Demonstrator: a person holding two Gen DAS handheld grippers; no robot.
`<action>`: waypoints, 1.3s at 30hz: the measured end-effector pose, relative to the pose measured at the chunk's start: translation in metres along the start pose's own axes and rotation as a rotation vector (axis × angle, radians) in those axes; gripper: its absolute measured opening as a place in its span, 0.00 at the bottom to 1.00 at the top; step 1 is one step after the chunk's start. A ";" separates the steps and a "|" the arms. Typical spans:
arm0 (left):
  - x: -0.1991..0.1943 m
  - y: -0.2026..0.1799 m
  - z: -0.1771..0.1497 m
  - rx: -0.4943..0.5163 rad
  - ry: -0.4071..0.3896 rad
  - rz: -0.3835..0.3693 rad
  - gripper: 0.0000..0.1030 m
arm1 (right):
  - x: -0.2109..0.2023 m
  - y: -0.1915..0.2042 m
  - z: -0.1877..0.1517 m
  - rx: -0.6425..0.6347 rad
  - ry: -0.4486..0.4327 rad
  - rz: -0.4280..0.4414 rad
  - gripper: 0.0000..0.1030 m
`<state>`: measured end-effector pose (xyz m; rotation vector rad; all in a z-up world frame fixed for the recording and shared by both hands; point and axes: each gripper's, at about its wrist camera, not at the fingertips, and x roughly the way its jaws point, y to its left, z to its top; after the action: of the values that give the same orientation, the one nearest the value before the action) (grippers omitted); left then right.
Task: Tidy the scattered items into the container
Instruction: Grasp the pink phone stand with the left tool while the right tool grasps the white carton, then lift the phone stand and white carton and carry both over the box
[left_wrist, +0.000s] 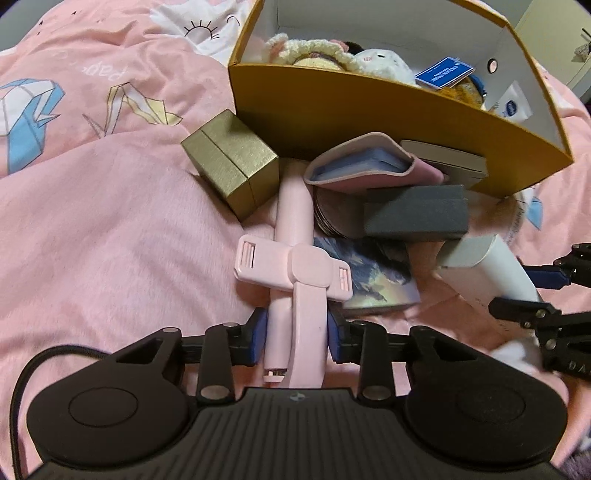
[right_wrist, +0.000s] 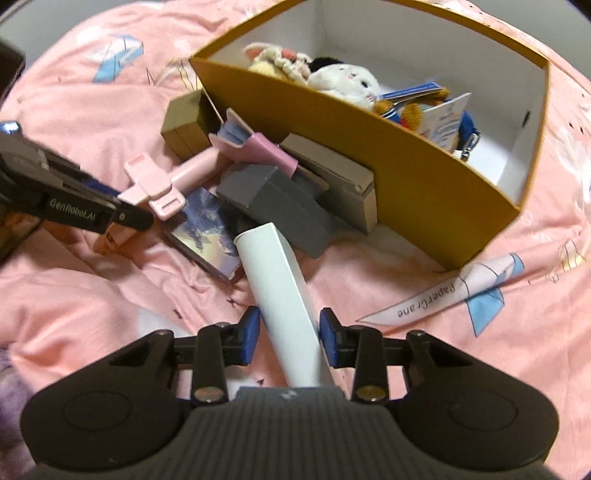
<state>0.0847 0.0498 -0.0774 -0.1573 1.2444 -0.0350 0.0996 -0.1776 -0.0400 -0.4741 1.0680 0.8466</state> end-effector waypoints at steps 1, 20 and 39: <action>-0.005 0.000 -0.003 -0.003 0.000 -0.006 0.37 | -0.004 -0.002 -0.001 0.014 -0.004 0.009 0.36; 0.023 -0.015 -0.002 0.075 0.098 0.111 0.34 | 0.001 -0.039 -0.001 0.204 -0.037 -0.039 0.31; -0.048 -0.014 -0.010 0.037 -0.194 0.039 0.30 | -0.054 -0.041 -0.002 0.251 -0.143 -0.045 0.28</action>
<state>0.0601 0.0402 -0.0331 -0.1020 1.0519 -0.0090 0.1186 -0.2235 0.0052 -0.2222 1.0110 0.6854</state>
